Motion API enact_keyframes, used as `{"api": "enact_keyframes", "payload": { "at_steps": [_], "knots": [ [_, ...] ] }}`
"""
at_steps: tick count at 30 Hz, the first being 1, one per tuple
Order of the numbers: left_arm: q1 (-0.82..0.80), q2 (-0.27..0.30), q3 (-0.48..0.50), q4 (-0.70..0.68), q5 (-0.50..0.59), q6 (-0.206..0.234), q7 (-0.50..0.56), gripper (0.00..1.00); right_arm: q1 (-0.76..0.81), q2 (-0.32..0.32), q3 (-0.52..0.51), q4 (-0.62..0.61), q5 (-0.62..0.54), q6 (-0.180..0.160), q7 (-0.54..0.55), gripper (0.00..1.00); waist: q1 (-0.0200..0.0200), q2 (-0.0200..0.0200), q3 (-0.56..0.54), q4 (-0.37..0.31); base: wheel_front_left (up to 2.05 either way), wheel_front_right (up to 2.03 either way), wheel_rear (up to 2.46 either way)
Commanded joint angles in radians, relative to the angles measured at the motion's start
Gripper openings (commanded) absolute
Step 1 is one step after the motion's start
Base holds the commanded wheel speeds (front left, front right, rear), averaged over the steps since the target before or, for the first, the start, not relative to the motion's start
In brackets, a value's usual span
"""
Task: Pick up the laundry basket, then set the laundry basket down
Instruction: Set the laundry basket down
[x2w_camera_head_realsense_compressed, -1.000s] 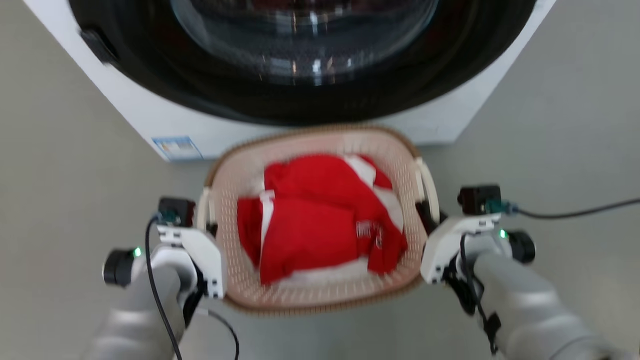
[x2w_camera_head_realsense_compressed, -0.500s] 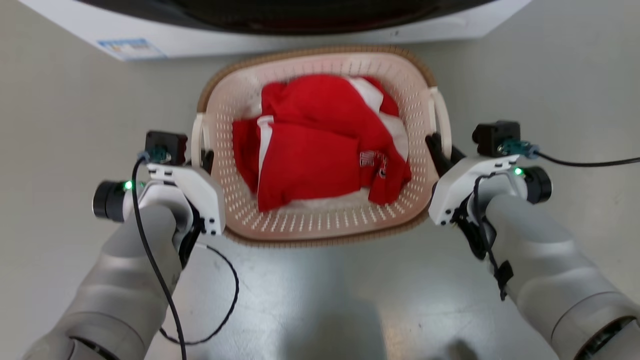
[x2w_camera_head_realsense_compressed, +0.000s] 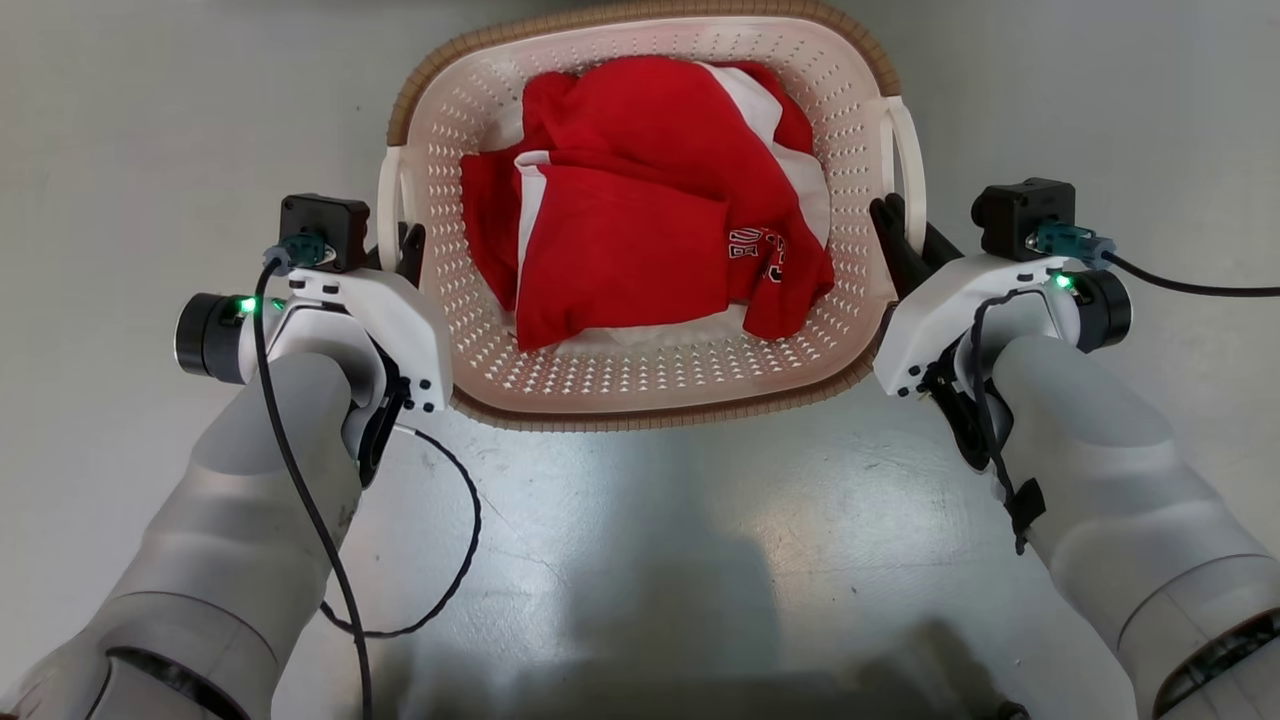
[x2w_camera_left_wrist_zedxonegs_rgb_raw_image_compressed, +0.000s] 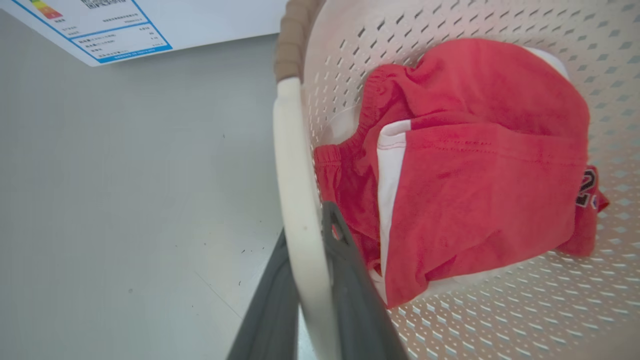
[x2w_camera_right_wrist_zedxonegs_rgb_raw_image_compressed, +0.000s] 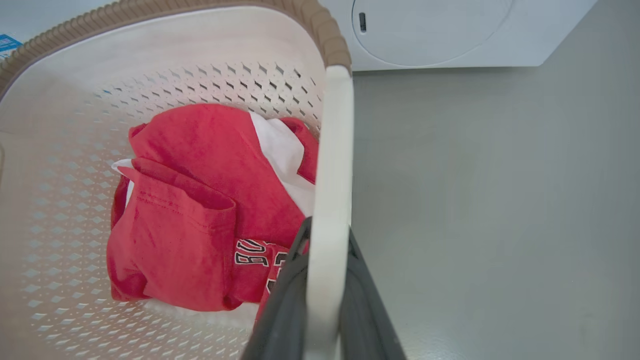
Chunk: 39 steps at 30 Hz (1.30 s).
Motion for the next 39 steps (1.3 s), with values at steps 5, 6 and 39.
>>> {"api": "enact_keyframes", "payload": {
  "at_steps": [5, 6, 39],
  "knots": [
    [-0.003, 0.039, 0.034, -0.023, 0.046, 0.01, -0.013, 0.0, 0.042, 0.027, -0.029, -0.016, -0.053, 0.007, -0.014, 0.0, -0.0001, 0.0, 0.018, 0.001, 0.0, 0.0, 0.0],
    [-0.002, 0.039, 0.038, -0.024, 0.05, 0.009, -0.013, 0.0, 0.044, 0.03, -0.035, -0.016, -0.059, 0.007, -0.014, 0.0, -0.0001, 0.0, 0.02, 0.001, 0.0, 0.0, 0.0],
    [-0.011, 0.028, 0.096, 0.021, 0.13, -0.014, -0.014, 0.0, 0.055, 0.058, -0.069, 0.016, -0.089, 0.007, -0.014, 0.0, -0.0001, 0.0, 0.044, -0.015, 0.0, 0.0, 0.0]
  ]
}}
